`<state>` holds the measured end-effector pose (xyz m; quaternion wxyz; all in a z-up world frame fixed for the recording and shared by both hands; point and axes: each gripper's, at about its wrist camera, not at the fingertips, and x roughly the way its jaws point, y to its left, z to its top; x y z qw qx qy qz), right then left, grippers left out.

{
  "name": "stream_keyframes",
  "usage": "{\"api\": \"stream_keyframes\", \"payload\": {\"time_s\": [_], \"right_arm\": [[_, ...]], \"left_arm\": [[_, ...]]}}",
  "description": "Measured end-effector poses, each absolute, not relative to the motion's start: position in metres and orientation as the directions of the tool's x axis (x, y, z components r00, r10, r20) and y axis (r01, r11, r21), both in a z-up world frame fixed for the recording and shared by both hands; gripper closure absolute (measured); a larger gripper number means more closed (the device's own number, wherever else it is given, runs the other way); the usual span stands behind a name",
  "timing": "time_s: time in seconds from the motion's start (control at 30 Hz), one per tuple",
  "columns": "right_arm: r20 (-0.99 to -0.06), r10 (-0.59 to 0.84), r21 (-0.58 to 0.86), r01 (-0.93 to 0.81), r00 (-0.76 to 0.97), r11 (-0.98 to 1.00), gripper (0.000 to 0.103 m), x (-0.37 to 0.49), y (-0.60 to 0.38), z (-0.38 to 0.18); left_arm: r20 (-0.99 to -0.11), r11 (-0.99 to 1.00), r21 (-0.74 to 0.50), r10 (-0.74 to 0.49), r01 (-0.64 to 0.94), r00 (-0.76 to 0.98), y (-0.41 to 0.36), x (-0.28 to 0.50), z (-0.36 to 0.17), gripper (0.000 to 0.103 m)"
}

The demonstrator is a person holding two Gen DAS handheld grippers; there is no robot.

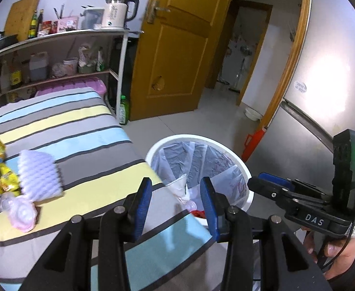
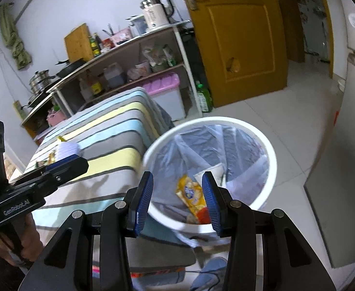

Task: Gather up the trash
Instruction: 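Move both grippers back toward the remaining items on the table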

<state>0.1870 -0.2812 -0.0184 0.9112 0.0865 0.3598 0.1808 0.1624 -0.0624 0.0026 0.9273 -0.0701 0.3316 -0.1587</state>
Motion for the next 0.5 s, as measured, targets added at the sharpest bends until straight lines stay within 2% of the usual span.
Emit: {"api": "stream_keyframes", "payload": {"time_s": [0.5], "right_arm": [[-0.591,0.476,0.249,-0.413,0.652,0.876,0.060,0.148,-0.224,0.003]], "left_arm": [[-0.545,0.966,-0.216,-0.240,0.142,0.803,-0.011,0.111,0.014,0.060]]}}
